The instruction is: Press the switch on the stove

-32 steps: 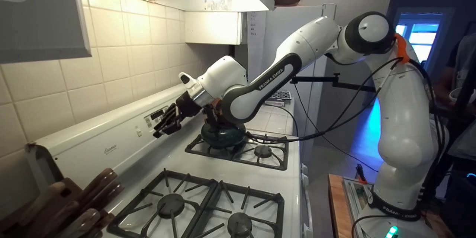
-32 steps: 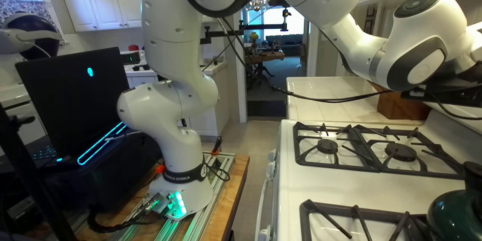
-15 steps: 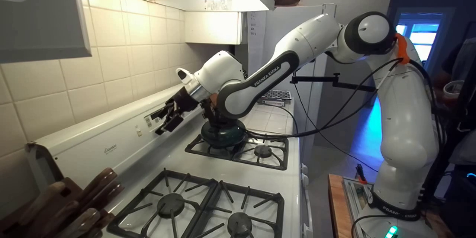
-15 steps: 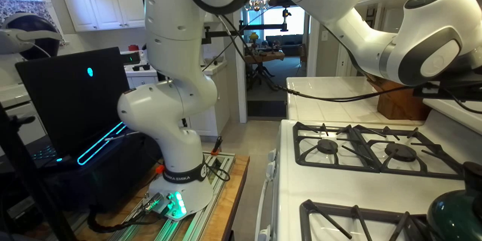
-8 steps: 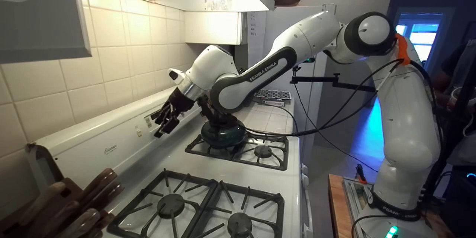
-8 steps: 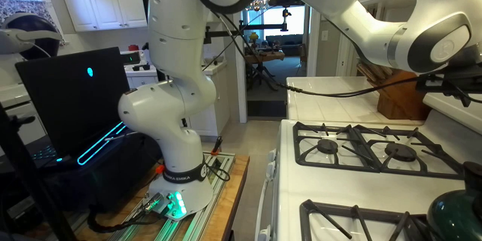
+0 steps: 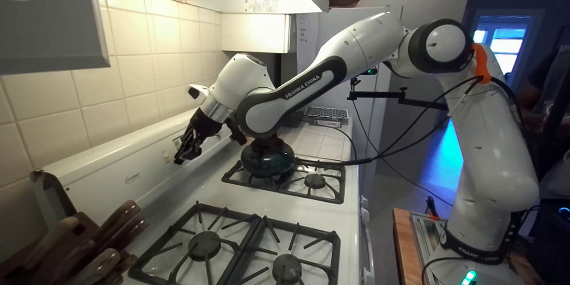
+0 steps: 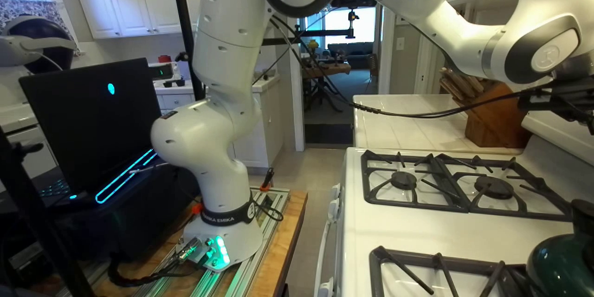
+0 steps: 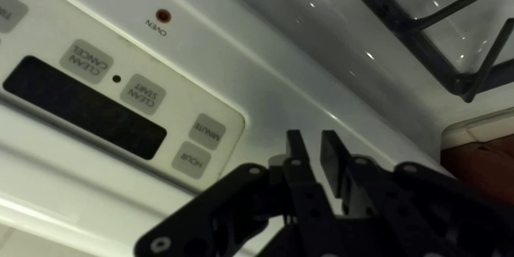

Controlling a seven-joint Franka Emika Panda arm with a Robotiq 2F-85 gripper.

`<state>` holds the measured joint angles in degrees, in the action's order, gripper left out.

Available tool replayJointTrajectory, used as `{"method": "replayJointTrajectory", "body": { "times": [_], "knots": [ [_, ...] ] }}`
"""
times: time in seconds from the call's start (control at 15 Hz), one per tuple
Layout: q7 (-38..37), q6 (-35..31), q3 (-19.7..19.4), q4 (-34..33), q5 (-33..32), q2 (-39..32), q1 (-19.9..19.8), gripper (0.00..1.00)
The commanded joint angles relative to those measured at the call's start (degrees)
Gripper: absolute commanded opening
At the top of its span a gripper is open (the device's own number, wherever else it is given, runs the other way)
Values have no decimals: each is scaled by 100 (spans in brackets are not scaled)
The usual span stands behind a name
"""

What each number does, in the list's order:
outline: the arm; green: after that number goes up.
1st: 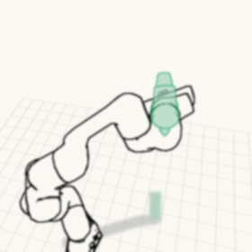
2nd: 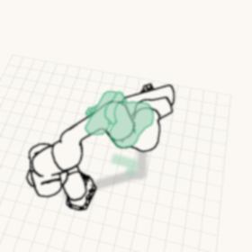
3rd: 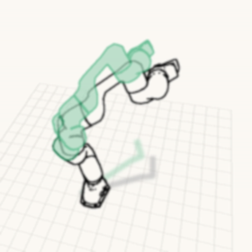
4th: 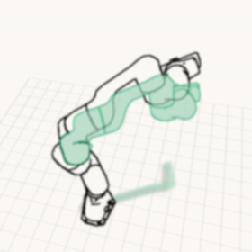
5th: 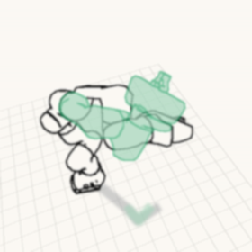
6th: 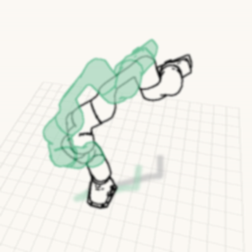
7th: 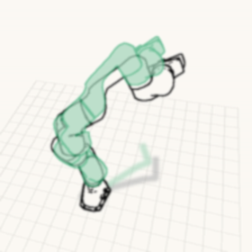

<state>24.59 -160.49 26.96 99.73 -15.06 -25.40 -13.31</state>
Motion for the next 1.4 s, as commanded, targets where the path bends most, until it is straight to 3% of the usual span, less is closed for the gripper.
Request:
{"method": "replayJointTrajectory", "body": {
  "times": [0.0, 0.6, 1.33],
  "knots": [
    [393, 103, -494, -373, 429, -131, 577, 0],
    [445, 146, -1035, -700, 420, -180, 1082, 0],
    [401, 417, -1169, -833, 435, -184, 1241, 0]
  ]
}}
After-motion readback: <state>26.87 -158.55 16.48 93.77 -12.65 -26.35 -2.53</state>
